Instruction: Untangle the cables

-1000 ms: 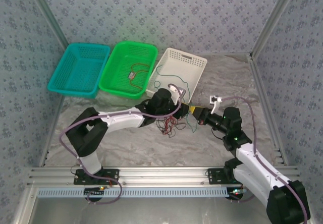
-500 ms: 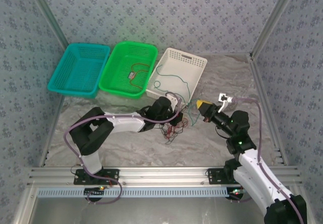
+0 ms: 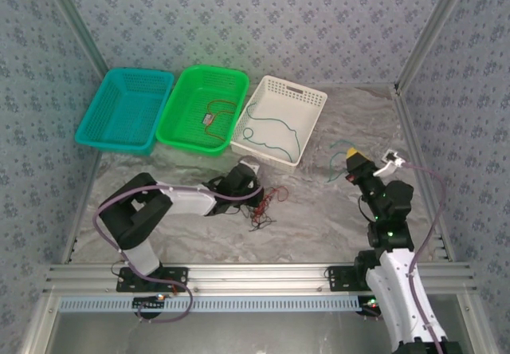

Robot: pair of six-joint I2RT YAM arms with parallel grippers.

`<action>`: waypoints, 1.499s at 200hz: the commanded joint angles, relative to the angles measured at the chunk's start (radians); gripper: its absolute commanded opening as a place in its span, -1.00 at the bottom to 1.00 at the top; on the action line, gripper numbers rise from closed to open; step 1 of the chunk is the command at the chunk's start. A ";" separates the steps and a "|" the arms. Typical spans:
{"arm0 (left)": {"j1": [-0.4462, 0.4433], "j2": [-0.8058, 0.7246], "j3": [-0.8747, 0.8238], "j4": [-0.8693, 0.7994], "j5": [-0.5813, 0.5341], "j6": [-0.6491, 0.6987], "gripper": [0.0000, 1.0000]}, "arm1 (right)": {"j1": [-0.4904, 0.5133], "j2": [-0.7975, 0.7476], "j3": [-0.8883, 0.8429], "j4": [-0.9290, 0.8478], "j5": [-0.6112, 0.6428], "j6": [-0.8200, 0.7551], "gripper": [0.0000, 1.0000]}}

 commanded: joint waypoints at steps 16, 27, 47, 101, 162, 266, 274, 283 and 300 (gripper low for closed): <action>0.056 -0.116 -0.028 -0.053 -0.062 -0.012 -1.00 | -0.030 0.038 0.059 -0.050 -0.097 -0.011 -1.00; 0.063 -0.137 -0.015 -0.070 -0.051 -0.002 -1.00 | -0.016 0.070 0.076 -0.044 -0.120 -0.024 -1.00; 0.071 -0.152 0.033 -0.123 -0.019 0.017 -0.61 | 0.038 0.162 0.118 -0.037 -0.137 -0.052 -1.00; 0.073 -0.272 0.011 -0.142 -0.052 0.000 0.29 | 0.277 0.464 0.296 0.003 0.012 -0.200 -1.00; 0.111 -0.449 -0.088 -0.191 -0.162 -0.058 0.97 | 0.345 0.887 0.603 -0.067 0.168 -0.159 -1.00; 0.130 -0.508 -0.134 -0.231 -0.251 -0.114 0.99 | 0.350 1.410 1.101 -0.156 0.266 -0.179 0.97; 0.130 -0.508 -0.135 -0.227 -0.255 -0.113 0.99 | 0.350 1.383 1.068 -0.157 0.279 -0.183 1.00; 0.130 -0.509 -0.135 -0.226 -0.270 -0.123 0.99 | 0.350 1.340 1.028 -0.162 0.285 -0.184 1.00; 0.130 -0.506 -0.130 -0.229 -0.282 -0.128 0.99 | 0.350 1.247 0.932 -0.177 0.282 -0.183 1.00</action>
